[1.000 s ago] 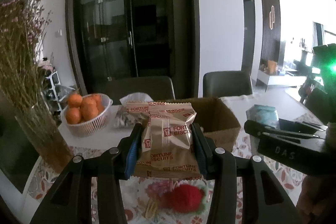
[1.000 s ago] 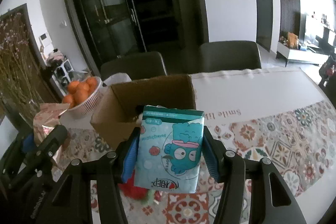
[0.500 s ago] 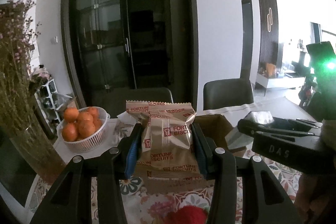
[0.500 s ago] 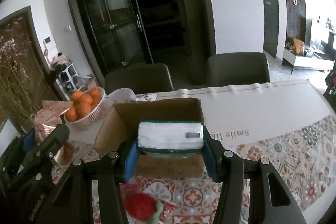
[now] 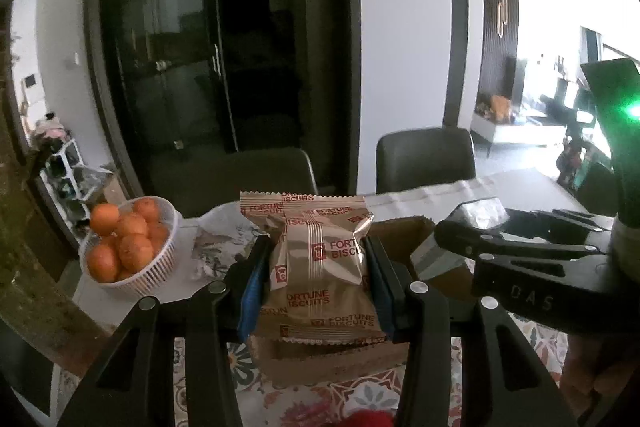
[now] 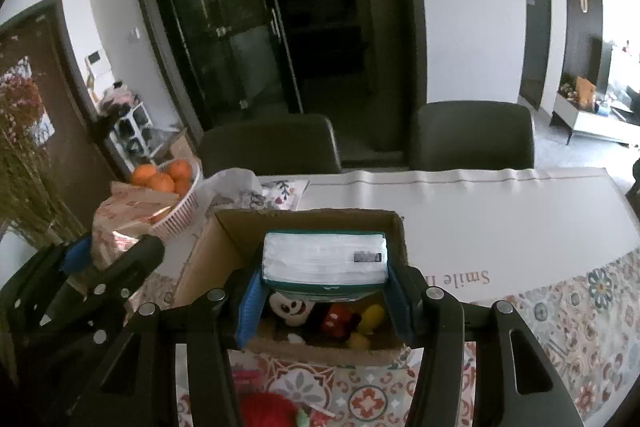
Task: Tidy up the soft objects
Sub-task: 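Carry both items over the box and release them inside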
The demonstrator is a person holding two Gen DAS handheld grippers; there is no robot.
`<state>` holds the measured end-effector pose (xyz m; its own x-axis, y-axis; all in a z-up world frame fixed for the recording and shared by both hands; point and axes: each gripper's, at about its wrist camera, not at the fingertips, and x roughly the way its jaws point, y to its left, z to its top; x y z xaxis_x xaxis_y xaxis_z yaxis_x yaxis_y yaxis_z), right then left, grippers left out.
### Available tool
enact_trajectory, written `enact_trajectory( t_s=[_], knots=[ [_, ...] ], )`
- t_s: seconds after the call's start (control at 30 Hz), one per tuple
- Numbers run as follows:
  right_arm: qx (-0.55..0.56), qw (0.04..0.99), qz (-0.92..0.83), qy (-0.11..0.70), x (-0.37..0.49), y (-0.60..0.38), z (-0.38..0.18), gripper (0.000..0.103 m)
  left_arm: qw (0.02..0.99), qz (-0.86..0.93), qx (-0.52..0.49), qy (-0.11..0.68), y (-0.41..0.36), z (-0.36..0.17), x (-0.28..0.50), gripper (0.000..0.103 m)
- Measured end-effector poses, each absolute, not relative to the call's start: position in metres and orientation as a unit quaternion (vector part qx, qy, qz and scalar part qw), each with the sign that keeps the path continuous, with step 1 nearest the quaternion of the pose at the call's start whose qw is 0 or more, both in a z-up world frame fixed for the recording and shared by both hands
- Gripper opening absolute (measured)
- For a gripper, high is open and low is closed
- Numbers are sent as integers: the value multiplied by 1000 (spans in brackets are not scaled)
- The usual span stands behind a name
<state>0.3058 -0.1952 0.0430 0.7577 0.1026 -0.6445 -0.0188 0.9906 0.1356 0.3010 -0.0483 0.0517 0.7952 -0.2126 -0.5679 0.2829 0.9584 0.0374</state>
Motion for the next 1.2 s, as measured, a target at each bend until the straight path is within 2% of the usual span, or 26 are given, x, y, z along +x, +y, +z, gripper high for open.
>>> enact_trajectory(
  t_s=[0.4, 0.73, 0.8, 0.83, 0.87, 0.9, 0.97, 1.2],
  knots=[
    [55, 905, 36, 421, 356, -204, 21, 54, 894, -151, 74, 414, -66, 16, 360, 46],
    [54, 874, 34, 482, 386, -208, -8, 54, 868, -147, 71, 470, -67, -11, 382, 46],
    [51, 870, 34, 489, 391, -207, -12, 55, 863, -149, 67, 477, -66, -13, 384, 52],
    [52, 868, 36, 493, 392, -207, -13, 57, 861, -150, 65, 481, -65, -14, 385, 56],
    [56, 865, 37, 497, 393, -207, -14, 61, 860, -149, 64, 483, -65, -15, 385, 65],
    [61, 863, 38, 501, 395, -208, -16, 63, 861, -145, 63, 484, -64, -14, 385, 67],
    [72, 858, 37, 508, 398, -209, -18, 68, 861, -142, 61, 484, -63, -13, 384, 70],
    [72, 865, 25, 496, 392, -211, -15, 69, 875, -110, 89, 464, -61, -2, 369, 77]
  ],
)
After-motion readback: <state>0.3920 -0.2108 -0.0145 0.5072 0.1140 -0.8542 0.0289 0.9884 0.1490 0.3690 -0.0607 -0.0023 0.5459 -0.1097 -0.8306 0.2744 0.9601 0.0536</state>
